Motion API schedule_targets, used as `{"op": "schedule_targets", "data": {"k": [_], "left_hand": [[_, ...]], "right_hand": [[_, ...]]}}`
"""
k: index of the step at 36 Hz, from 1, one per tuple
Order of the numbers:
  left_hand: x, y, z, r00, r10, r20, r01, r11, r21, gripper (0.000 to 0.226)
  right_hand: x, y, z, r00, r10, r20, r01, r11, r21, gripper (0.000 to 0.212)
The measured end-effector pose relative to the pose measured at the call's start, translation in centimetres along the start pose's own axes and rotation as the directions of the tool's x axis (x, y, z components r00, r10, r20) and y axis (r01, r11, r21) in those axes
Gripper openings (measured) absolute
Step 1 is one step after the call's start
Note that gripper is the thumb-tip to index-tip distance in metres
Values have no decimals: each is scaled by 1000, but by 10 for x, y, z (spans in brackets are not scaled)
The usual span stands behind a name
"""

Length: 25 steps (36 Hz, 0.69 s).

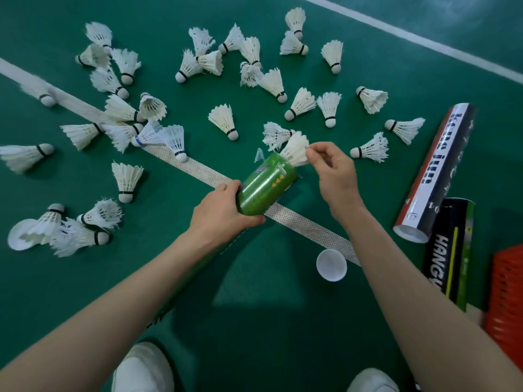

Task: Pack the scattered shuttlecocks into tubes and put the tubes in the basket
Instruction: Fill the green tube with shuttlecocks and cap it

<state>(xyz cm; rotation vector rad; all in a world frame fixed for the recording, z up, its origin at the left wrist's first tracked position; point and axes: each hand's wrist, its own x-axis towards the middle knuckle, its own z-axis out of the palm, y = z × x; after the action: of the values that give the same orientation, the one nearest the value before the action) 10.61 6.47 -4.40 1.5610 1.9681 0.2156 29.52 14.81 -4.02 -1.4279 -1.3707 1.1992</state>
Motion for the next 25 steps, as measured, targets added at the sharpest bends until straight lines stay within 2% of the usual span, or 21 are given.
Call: {"op": "schedule_targets", "data": {"k": [2, 8, 13, 21, 25], "left_hand": [[-9, 3, 1, 1000, 16, -2, -16, 1000, -12, 66], [-27, 4, -4, 998, 37, -54, -39, 998, -43, 65], [-36, 2, -9, 997, 44, -63, -47, 997, -59, 63], [-18, -9, -7, 999, 0, -33, -1, 999, -47, 65], [2, -22, -7, 999, -33, -14, 33, 999, -3, 71]], "right_hand": [[-9, -4, -2, 996, 20, 86, -21, 1000, 5, 14], [-27, -8, -9, 992, 36, 123, -32, 999, -31, 18], [-44, -22, 1, 968, 6, 252, 15, 997, -80, 24], [-29, -10, 23, 926, 123, 357, -145, 989, 34, 65], [-3, 7, 35, 901, 225, 371, -233, 972, -23, 60]]}}
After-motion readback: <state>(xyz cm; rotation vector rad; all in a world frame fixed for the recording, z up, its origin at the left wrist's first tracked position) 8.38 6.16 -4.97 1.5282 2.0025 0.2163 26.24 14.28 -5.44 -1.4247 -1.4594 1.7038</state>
